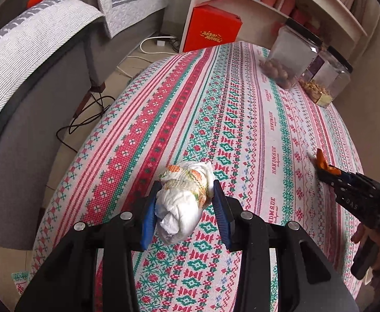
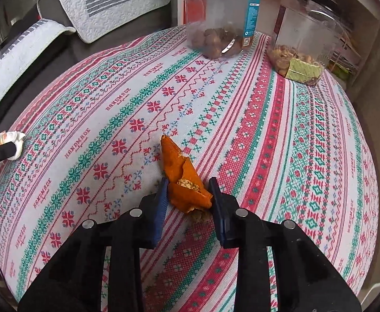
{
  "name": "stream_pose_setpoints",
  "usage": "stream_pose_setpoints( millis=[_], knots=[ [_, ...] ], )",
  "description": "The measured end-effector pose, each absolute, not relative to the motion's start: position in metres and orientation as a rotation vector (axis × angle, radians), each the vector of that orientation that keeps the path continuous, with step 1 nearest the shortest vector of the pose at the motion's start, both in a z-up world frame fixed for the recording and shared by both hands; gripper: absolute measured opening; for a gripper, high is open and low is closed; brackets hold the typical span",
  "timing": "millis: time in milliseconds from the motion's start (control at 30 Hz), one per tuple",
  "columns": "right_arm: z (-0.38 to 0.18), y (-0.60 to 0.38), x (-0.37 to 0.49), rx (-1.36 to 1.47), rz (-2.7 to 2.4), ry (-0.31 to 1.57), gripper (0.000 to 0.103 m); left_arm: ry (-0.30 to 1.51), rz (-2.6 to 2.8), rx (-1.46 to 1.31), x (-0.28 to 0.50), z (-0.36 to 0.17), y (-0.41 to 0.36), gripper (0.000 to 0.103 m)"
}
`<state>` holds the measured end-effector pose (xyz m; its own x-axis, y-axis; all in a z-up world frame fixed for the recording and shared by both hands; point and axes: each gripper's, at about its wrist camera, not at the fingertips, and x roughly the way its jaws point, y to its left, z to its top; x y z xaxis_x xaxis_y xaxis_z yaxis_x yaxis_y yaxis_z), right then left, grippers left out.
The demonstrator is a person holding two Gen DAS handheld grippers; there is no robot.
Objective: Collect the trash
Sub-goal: 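Drop the orange peel into the bin with the right gripper while the left gripper drops the bundle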
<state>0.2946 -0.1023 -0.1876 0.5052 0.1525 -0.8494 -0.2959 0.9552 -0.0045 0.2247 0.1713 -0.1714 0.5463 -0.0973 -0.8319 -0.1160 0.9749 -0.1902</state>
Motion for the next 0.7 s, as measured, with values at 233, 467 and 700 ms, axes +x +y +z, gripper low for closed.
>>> stream_pose_setpoints(
  millis=[233, 467, 700],
  knots=[
    [-0.186, -0.107, 0.25, -0.072, 0.218, 0.985, 0.028, 0.982, 0.042, -0.256, 0.212, -0.171, 0.18, 0.039],
    [-0.18, -0.116, 0.218, 0.066, 0.166, 0.977, 0.028, 0.96, 0.056, -0.242, 0.191, -0.163, 0.178, 0.039],
    [-0.162, -0.14, 0.174, 0.172, 0.121, 0.94, 0.028, 0.944, 0.042, -0.238, 0.167, -0.149, 0.163, 0.039]
  ],
)
